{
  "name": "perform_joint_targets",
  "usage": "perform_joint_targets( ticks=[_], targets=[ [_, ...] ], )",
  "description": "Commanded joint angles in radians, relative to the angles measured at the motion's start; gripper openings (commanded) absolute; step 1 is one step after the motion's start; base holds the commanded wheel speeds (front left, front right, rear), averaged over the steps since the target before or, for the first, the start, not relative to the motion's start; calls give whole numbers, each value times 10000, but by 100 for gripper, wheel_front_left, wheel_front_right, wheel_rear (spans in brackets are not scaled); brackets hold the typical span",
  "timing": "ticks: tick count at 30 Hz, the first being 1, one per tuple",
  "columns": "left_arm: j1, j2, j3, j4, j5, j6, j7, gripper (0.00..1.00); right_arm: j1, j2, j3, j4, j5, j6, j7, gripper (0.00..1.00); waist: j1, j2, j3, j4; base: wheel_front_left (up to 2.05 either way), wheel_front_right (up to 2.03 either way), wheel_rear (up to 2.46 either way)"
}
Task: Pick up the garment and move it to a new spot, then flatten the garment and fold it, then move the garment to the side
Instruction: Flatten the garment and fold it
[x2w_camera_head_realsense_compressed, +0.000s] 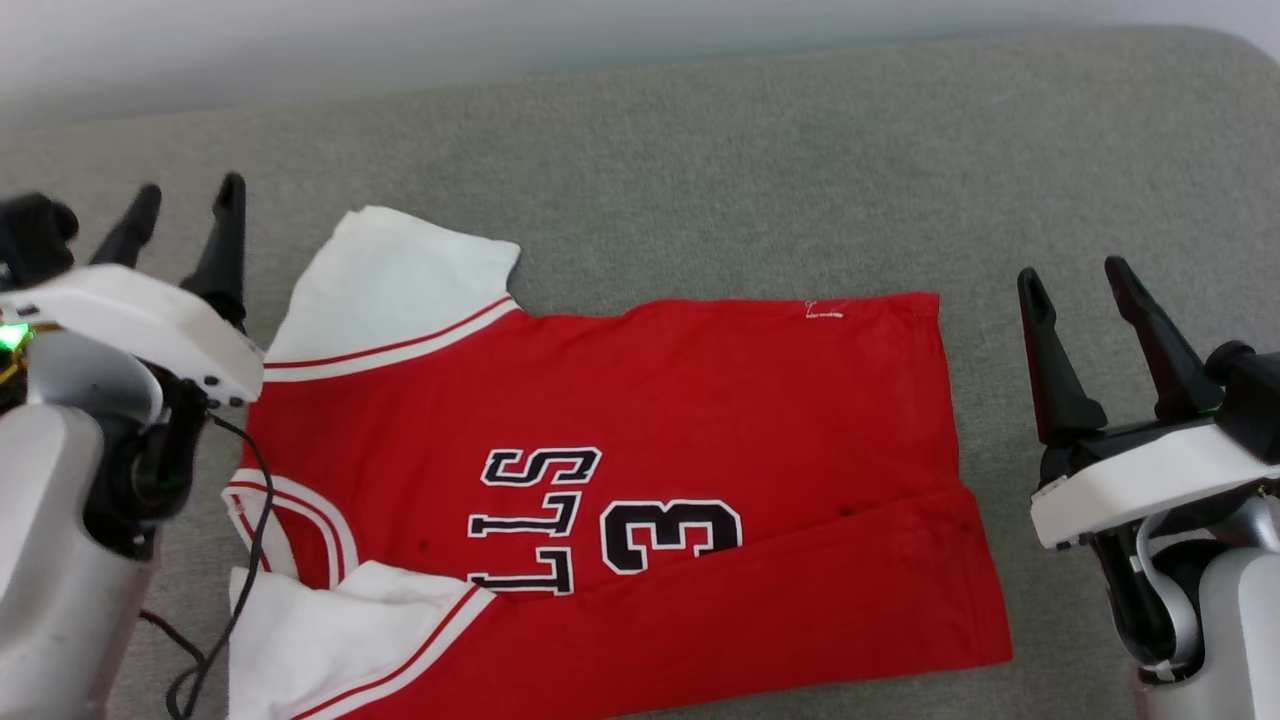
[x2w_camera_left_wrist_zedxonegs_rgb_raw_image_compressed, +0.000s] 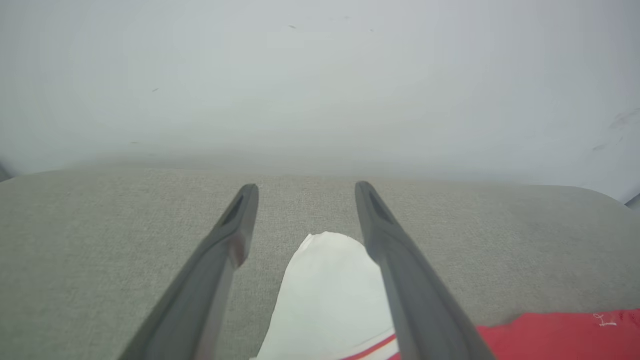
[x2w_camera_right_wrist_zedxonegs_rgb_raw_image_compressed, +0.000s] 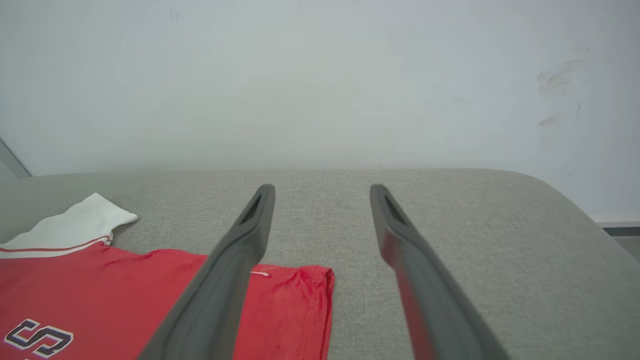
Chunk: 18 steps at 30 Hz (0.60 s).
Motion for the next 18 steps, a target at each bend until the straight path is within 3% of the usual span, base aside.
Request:
perform_joint_targets(
  ticks=[1,4,9,10,13,18],
  targets=[
    [-457,100,-62,116,-108,-279,256,100,-278,101,42,-138,-89,-4,-105,100,-2,0,896,-495,0,0,0],
    [-1568,560,-121,393,-482,-952,1364,100,-571,229,214,-494,-193,-4,-163,100,-2,0,1534,-857,0,0,0],
    [-2712,1305,-361,778,-1027,-1716,3363,100,-680,377,473,-921,-170,-4,-188,100,-2,0,2112,-1289,0,0,0],
    [-2712,1305,-361,778,-1027,-1716,3363,100,-680,377,473,-921,-170,-4,-188,100,-2,0,2112,-1289,0,0,0],
    [-3269,1759,-490,839,-1424,-1962,4751,100,-653,434,589,-1060,-129,-4,-148,100,-2,0,2385,-1533,0,0,0],
    [-3708,2484,-725,927,-1826,-1773,6845,100,-618,512,725,-1158,-59,-4,-185,100,-2,0,2815,-1895,0,0,0]
  ],
)
